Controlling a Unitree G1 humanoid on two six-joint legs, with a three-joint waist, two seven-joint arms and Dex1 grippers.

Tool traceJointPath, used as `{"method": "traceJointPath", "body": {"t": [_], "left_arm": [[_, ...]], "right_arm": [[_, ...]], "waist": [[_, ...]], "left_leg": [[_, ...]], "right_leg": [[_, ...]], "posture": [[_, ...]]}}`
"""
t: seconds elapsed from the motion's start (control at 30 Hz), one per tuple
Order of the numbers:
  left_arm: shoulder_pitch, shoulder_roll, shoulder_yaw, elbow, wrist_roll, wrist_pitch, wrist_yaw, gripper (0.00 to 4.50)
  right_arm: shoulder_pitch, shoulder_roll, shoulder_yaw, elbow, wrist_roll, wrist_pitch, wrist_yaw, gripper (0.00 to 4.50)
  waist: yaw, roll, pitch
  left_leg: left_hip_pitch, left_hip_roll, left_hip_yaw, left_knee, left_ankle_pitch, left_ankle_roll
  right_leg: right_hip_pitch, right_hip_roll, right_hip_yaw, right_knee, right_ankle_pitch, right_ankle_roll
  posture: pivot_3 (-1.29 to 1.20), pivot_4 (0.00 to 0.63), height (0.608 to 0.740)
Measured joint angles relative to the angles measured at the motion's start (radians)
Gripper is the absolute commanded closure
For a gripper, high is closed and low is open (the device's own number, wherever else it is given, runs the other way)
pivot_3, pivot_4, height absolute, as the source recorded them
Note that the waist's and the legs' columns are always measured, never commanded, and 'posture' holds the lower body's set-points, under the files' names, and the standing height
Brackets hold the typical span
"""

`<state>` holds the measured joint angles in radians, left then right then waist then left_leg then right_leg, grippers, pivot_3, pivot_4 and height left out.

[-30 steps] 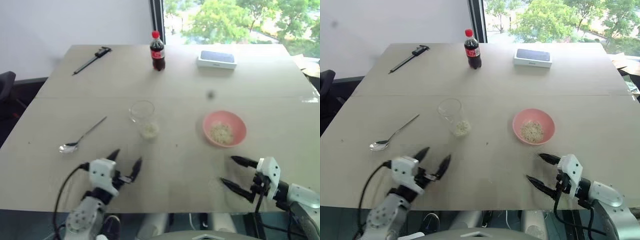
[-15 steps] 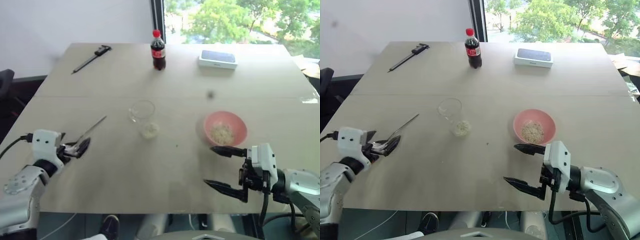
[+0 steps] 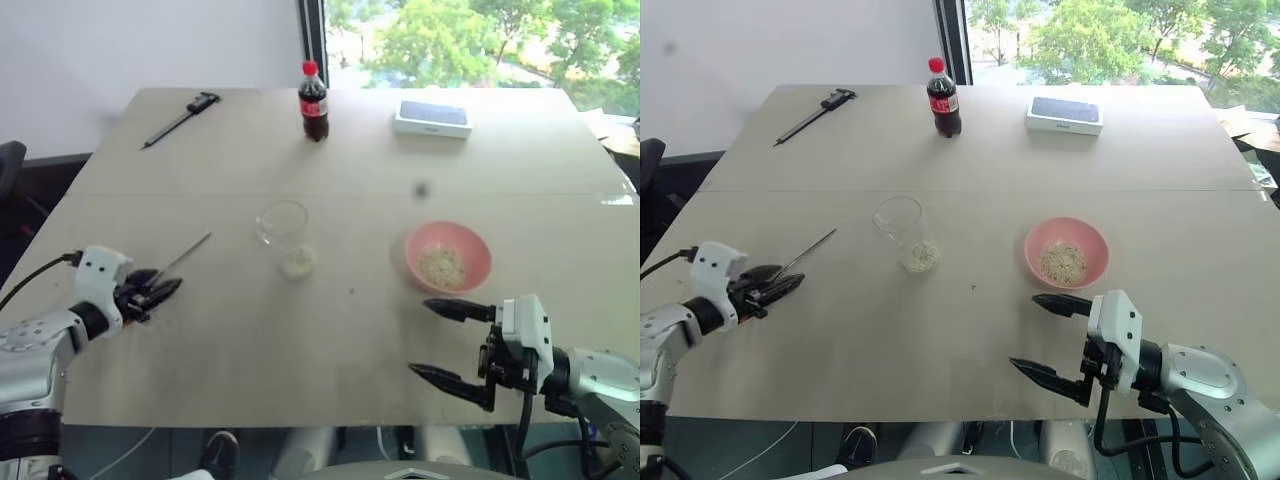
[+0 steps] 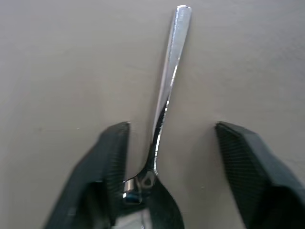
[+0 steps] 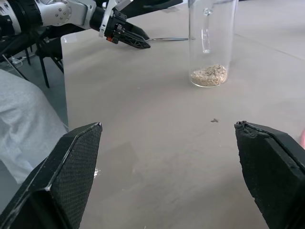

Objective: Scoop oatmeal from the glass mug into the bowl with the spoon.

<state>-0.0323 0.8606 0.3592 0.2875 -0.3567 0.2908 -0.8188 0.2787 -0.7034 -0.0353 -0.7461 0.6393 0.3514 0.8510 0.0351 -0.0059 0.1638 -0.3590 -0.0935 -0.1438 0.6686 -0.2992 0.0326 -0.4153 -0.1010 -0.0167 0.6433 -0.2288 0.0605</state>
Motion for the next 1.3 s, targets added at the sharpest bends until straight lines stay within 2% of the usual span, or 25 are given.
{"method": "traceJointPath", "body": {"t": [0.1,0.27,0.47,0.6,0.67,0.87,0.9,1.03,1.17,1.3], "left_arm": [[-0.003,0.001,-0.002,0.012,0.008,-0.012,-0.003,4.47],[0.003,0.006,0.010,0.018,0.019,-0.023,-0.001,4.47],[-0.003,-0.048,0.081,0.035,0.015,-0.090,0.077,4.47],[-0.034,-0.091,0.147,-0.031,-0.016,-0.131,0.135,4.47],[-0.066,-0.109,0.185,-0.121,-0.041,-0.143,0.178,4.47],[-0.197,-0.121,0.175,-0.356,-0.097,-0.145,0.227,4.47],[-0.247,-0.121,0.137,-0.391,-0.096,-0.135,0.236,4.47],[-0.352,-0.120,0.029,-0.473,-0.074,-0.127,0.235,4.47],[-0.433,-0.121,-0.097,-0.528,-0.029,-0.124,0.218,4.47],[-0.461,-0.118,-0.187,-0.561,0.044,-0.165,0.187,4.47]], "right_arm": [[-0.002,0.001,0.000,-0.001,-0.003,0.000,-0.009,0.00],[-0.027,0.002,0.001,-0.001,-0.004,0.001,-0.014,0.00],[-0.055,0.001,0.001,0.010,0.002,0.009,-0.011,0.00],[-0.095,0.006,-0.002,0.021,0.031,0.022,-0.013,0.00],[-0.145,0.017,-0.009,0.025,0.061,0.037,-0.025,0.00],[-0.416,0.094,-0.028,0.078,0.191,0.163,-0.208,0.00],[-0.535,0.122,-0.028,0.117,0.239,0.228,-0.289,0.00],[-0.784,0.187,-0.027,0.189,0.348,0.361,-0.463,0.00],[-0.996,0.253,-0.014,0.313,0.387,0.473,-0.592,0.00],[-1.118,0.333,-0.005,0.425,0.369,0.526,-0.698,0.00]], "waist": [[-0.002,0.001,0.000],[-0.016,0.001,-0.001],[-0.020,-0.001,0.000],[-0.020,-0.007,0.002],[-0.019,-0.008,0.002],[-0.023,-0.008,0.003],[-0.025,-0.008,0.003],[-0.024,-0.008,0.003],[-0.026,-0.007,0.003],[-0.041,-0.008,0.003]], "left_leg": [[0.001,0.001,0.000,0.000,0.000,0.000],[0.001,0.001,0.000,0.000,0.000,0.000],[0.000,0.001,0.000,0.000,0.001,-0.001],[-0.001,0.001,0.000,0.001,0.001,-0.002],[-0.002,0.001,0.000,0.001,0.001,-0.002],[-0.002,0.001,0.000,0.001,0.001,-0.002],[-0.002,0.001,0.001,0.001,0.001,-0.002],[-0.004,0.000,0.001,0.001,0.002,-0.002],[-0.009,0.000,0.003,0.001,0.002,-0.002],[-0.016,0.000,0.004,0.001,0.002,-0.002]], "right_leg": [[0.000,0.001,0.000,0.000,0.001,-0.001],[0.000,0.001,0.000,0.000,0.001,-0.001],[0.000,0.001,0.000,0.000,0.001,-0.001],[0.000,0.000,0.000,-0.001,0.002,-0.002],[0.000,0.000,0.000,-0.001,0.002,-0.001],[-0.002,0.000,0.000,-0.001,0.004,-0.001],[-0.002,0.001,0.001,-0.001,0.004,-0.002],[-0.005,0.001,0.001,0.000,0.005,-0.003],[-0.010,0.002,0.002,0.000,0.005,-0.003],[-0.018,0.002,0.003,0.000,0.005,-0.003]], "posture": [[0.00,0.150,0.740],[0.00,0.150,0.740],[0.00,0.150,0.740],[0.00,0.150,0.740],[0.00,0.150,0.740],[0.00,0.150,0.740],[0.00,0.150,0.740],[0.00,0.150,0.740],[0.00,0.150,0.740],[0.00,0.150,0.740]]}}
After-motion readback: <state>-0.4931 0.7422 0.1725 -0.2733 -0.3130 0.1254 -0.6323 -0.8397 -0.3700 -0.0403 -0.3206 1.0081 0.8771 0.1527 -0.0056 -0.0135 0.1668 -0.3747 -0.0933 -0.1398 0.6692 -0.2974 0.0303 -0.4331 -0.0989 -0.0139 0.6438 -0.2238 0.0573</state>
